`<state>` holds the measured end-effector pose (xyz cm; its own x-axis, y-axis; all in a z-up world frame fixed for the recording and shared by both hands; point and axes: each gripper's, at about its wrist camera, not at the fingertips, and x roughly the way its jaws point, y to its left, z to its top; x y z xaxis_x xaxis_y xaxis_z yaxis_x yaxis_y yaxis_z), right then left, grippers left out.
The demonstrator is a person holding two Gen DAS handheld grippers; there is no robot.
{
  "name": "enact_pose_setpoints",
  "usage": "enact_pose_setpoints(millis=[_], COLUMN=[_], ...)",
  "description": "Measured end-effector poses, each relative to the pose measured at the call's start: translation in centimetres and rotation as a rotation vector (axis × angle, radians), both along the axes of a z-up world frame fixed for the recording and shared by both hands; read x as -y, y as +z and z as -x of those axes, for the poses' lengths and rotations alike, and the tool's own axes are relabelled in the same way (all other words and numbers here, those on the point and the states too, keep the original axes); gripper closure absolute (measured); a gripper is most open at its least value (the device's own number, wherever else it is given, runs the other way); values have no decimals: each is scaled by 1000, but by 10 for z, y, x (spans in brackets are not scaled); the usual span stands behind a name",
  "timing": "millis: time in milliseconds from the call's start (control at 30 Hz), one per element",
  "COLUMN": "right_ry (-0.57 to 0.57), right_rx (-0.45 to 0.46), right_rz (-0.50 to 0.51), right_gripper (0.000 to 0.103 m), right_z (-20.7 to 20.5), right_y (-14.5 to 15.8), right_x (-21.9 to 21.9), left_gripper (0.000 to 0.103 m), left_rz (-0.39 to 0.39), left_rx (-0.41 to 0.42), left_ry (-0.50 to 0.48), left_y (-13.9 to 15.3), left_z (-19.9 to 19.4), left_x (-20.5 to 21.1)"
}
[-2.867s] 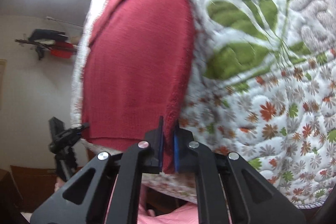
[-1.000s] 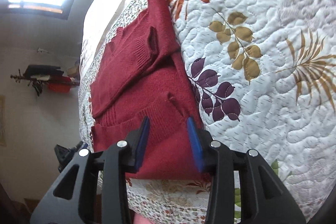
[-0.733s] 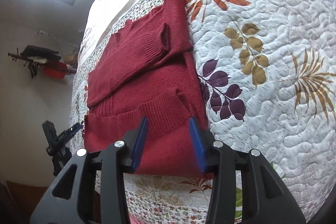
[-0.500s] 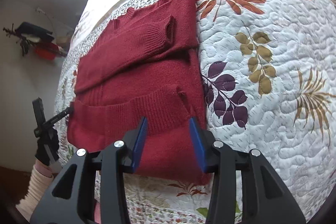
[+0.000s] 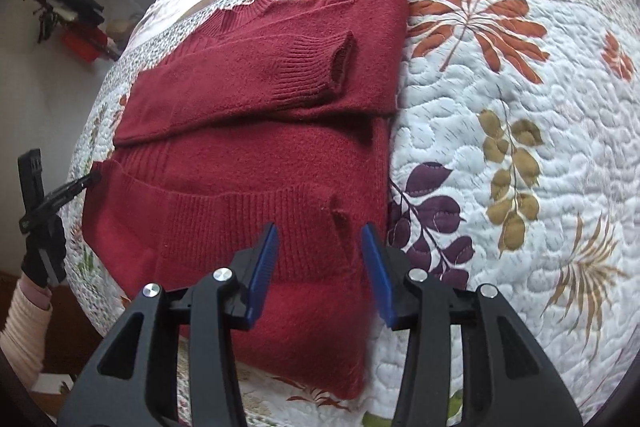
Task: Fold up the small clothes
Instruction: 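Lay the hem over the collar and open both tools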
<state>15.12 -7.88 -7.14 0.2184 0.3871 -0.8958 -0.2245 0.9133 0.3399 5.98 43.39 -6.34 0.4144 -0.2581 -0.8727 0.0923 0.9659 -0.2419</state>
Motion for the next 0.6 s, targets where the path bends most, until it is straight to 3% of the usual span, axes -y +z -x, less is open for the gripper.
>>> enact_pose_setpoints(millis=[133, 167, 300, 367, 400, 467, 600], right_ry=[49, 61, 90, 102, 109, 126, 114], right_rx=[-12, -18, -49, -46, -43, -29, -3], right_rz=[42, 60, 109, 107, 106, 114, 80], right_gripper=[58, 58, 59, 73, 77, 97, 98], right_z=[-9, -11, -18, -18, -16, -12, -2], right_y=[-12, -16, -34, -37, -37, -34, -21], right_x=[-11, -15, -24, -28, -31, -34, -30], left_gripper=[90, 84, 81, 82, 88, 95, 97], left_rz=[8, 2, -8, -21, -26, -35, -38], left_rx=[-49, -52, -59, -55, -51, -37, 14], left_ry=[12, 13, 19, 23, 24, 22, 32], left_y=[-18, -20, -27, -28, -27, -23, -9], left_z=[-10, -11, -16, -16, -15, -11, 2], left_x=[1, 2, 6, 10, 11, 12, 12])
